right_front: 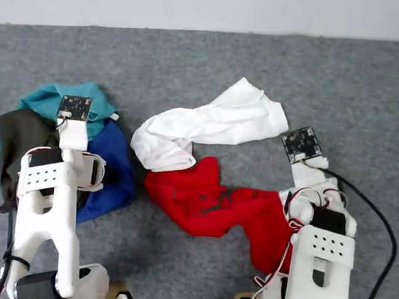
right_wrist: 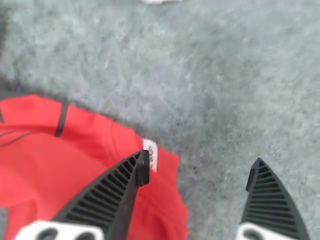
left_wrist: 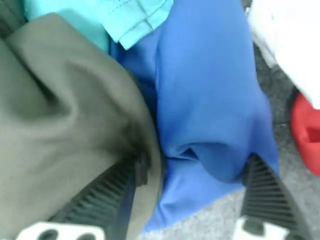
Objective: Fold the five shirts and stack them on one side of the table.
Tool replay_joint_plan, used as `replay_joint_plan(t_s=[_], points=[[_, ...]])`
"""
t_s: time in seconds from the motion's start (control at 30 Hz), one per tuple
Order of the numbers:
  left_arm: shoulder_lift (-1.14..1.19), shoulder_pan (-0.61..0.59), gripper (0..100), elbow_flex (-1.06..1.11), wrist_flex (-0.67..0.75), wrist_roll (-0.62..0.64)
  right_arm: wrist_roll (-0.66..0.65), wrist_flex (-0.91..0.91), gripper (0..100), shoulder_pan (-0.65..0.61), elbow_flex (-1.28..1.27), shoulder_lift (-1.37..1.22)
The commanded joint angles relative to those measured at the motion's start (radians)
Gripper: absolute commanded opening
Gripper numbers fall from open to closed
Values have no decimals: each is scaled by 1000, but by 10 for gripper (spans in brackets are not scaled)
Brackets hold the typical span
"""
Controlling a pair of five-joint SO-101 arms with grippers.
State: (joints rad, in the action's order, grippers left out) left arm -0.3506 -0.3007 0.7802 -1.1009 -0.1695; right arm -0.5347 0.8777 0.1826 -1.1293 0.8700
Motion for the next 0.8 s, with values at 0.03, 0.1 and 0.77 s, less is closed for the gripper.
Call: replay_joint_plan(t_s=[0.03,0.1,0.77], points=[[-17,17,309,-8,-46,-8,8,58,314,-4,0,16],[-18,17,309,-10,-58,-8,-14,102,314,-4,-3,21],[-18,17,309,-8,-72,-8,-109,-45,314,-13,-315,24]])
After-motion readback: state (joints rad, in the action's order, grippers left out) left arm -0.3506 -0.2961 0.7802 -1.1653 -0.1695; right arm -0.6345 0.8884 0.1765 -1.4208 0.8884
